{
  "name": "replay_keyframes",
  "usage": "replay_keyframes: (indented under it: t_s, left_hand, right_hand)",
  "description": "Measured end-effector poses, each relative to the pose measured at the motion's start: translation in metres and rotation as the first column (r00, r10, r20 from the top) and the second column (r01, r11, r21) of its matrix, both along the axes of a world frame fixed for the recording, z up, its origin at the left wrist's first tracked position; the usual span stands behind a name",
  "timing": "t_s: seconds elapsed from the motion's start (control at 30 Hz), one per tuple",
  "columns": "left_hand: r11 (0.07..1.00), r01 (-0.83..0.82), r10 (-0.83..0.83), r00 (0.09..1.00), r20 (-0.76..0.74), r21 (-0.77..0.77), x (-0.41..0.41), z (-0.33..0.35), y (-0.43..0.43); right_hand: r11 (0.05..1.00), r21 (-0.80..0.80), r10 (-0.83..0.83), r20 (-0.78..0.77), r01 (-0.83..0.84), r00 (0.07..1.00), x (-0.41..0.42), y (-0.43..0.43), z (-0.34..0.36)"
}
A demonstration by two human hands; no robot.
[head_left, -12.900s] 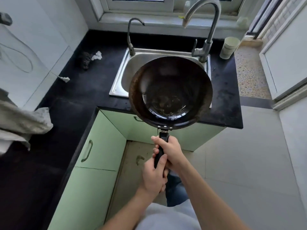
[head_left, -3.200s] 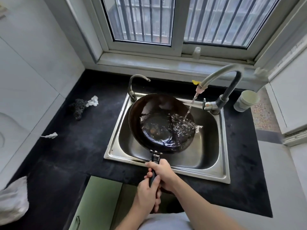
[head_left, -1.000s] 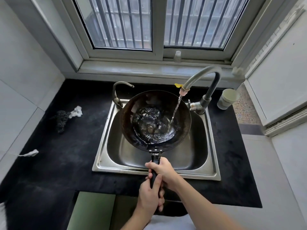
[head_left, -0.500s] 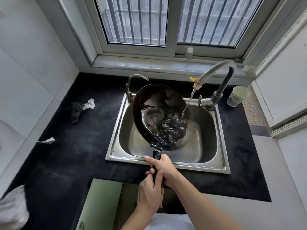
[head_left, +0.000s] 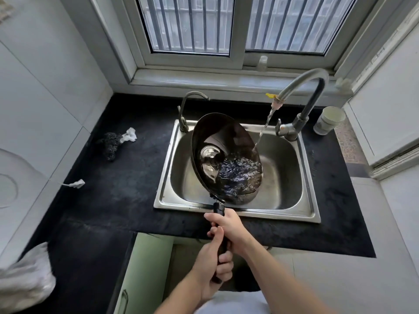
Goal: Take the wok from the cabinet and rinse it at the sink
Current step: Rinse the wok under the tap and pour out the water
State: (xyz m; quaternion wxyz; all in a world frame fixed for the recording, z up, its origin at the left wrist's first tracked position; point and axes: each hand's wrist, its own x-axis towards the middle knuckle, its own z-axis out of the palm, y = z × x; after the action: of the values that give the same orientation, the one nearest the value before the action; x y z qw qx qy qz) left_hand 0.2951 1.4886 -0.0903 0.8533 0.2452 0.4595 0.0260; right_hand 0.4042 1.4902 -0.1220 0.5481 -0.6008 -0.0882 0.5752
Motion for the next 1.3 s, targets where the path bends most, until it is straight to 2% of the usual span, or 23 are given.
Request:
replay_keyframes:
  t_s: [0.07,0.2,0.4,0.7,1.0,1.3]
  left_hand:
    - [0.998,0.031,-0.031,1.0,0.004,0.058,-0.001,0.0,-0.001]
    - [0.976,0.07,-0.052,0.995,-0.088,0.208,0.001,-0.003,-0.005]
    - [0.937,0.123,-0.082,0.987,-0.136,0.328,-0.001,-0.009,-0.004]
    - [0.913,0.091,-0.053,0.993,-0.104,0.399,0.003,-0.007,-0.001]
    - [0.905,0.112,-0.075,0.992,-0.104,0.409,0.011,-0.004,0.002]
    - [0.899,0.123,-0.078,0.989,-0.122,0.421,0.02,-0.001,0.004]
  right_hand:
    - [1.0,0.018,-0.007,-0.027,0.007,1.0,-0.001,-0.001,0.002]
    - [1.0,0.011,0.021,-0.048,-0.021,0.999,0.0,-0.003,0.006]
    - [0.995,-0.012,0.103,0.002,-0.103,0.995,0.003,-0.001,0.013]
    - [0.973,-0.046,0.231,0.173,-0.226,0.958,0.014,0.011,0.022]
    - [0.962,-0.088,0.272,0.234,-0.258,0.933,0.025,0.014,0.02]
    - [0.964,-0.084,0.265,0.229,-0.252,0.937,0.034,0.016,0.011]
